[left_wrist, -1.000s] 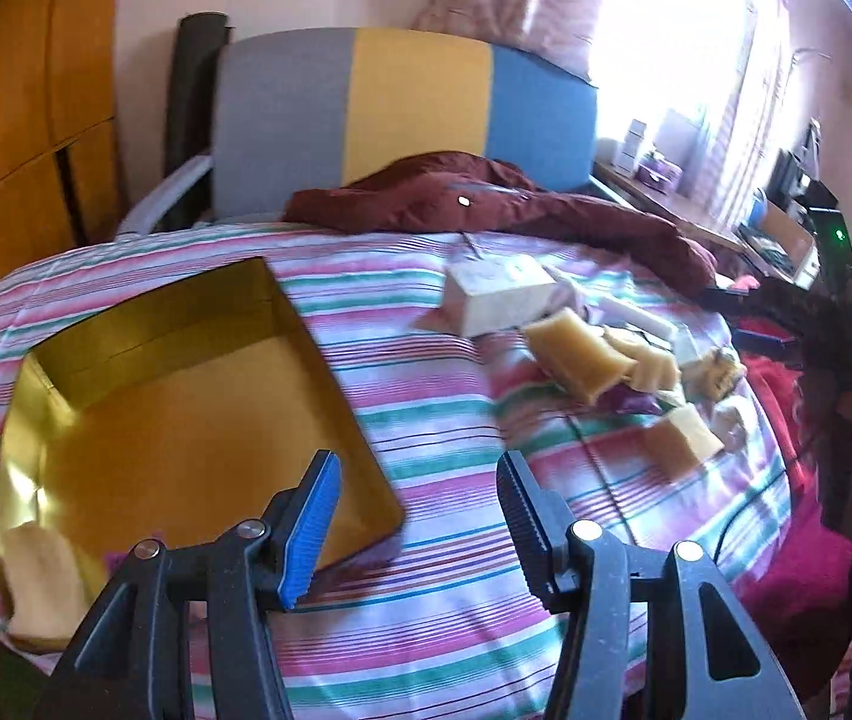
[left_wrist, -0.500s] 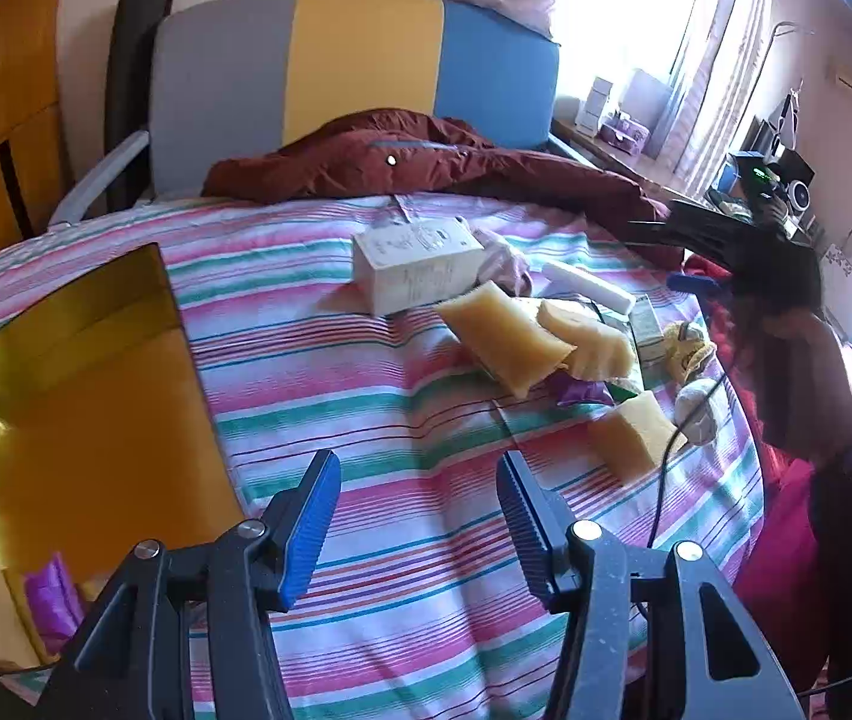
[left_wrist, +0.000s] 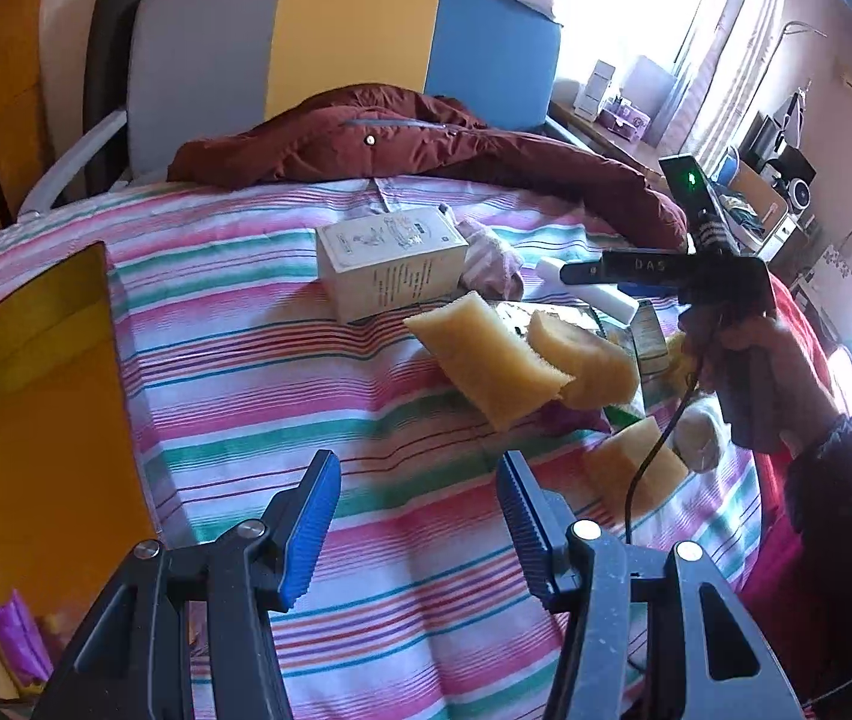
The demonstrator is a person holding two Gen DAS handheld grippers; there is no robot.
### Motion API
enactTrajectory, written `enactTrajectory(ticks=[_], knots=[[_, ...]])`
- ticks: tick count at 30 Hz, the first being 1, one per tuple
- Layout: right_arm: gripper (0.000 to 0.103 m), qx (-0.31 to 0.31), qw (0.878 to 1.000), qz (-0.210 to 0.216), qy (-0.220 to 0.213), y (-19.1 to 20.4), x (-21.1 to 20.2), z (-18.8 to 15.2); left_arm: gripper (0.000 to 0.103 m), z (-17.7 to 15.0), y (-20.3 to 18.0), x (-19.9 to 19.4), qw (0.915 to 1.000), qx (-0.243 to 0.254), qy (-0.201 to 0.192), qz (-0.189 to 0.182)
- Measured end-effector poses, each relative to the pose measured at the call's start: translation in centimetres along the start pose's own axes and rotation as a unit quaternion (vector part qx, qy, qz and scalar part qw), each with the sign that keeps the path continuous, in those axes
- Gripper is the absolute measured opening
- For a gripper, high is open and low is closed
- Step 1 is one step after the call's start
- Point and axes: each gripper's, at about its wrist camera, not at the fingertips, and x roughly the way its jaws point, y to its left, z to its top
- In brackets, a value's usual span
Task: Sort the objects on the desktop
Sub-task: 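Grasp the white rectangular block with the right tool while the left tool grasps a yellow sponge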
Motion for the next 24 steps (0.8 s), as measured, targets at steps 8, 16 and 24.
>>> enactTrajectory(ticks=[8,16,24], knots=[[0.069,-0.040,0.998,-0.029,0.028,1.1,1.1,-0.5,0.055,1.5,-0.9,1.3,0.9997,-0.009,0.006,-0.020],[0.069,-0.016,0.999,-0.038,-0.023,0.5,-1.8,0.0,0.054,3.5,0.2,3.0,0.9967,-0.070,0.017,-0.036],[0.069,-0.015,0.997,-0.033,-0.071,1.5,-3.8,0.7,0.055,4.8,0.7,6.0,0.9893,-0.127,0.039,-0.059]])
